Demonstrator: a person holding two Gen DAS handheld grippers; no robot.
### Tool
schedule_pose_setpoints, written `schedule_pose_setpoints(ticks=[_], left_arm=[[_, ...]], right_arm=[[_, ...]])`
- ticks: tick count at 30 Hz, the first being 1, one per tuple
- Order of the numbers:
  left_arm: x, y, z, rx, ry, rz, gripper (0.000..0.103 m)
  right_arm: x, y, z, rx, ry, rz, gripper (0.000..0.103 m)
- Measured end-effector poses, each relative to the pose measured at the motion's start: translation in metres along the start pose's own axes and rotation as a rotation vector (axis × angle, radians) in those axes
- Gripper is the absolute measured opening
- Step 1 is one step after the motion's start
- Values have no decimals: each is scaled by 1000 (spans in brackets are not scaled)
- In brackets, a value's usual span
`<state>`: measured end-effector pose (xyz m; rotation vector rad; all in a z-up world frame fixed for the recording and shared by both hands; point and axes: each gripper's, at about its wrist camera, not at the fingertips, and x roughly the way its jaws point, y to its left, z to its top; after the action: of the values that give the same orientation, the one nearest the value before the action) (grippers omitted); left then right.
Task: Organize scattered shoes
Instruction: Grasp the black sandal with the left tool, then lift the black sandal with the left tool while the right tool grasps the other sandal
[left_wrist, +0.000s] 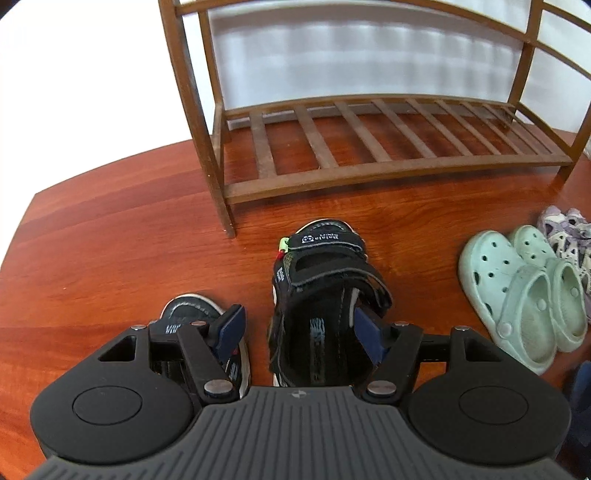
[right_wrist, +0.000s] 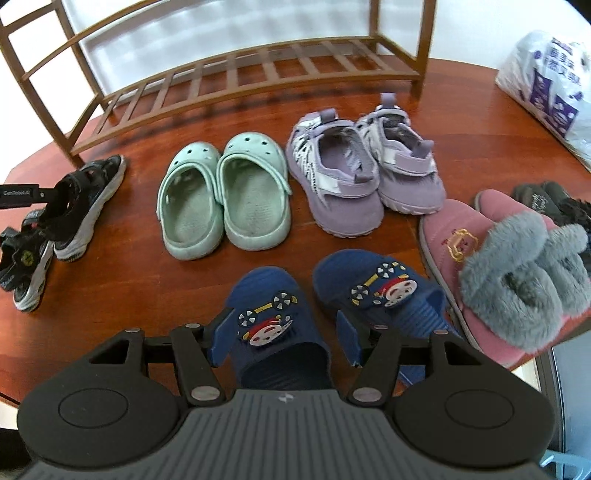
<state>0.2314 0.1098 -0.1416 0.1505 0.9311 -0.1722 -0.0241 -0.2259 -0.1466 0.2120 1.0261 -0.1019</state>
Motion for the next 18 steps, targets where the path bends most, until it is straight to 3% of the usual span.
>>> schedule_pose_setpoints(ticks=[7, 8, 11, 12, 18], left_arm=[[30, 8, 7, 11, 23, -1, 65], [34, 9, 7, 3, 23, -6, 61], [44, 15, 5, -30, 30, -26, 28], [46, 17, 3, -48, 35, -30, 22], [36, 24, -8, -117, -20, -34, 9]], right_arm=[[-3, 0, -4, 27, 6, -27, 68], [-3, 0, -5, 30, 8, -30, 68], [-4, 1, -6, 35, 10, -35, 68], [-4, 1, -6, 38, 10, -37, 68], [-4, 4, -6, 38, 7, -41, 70]])
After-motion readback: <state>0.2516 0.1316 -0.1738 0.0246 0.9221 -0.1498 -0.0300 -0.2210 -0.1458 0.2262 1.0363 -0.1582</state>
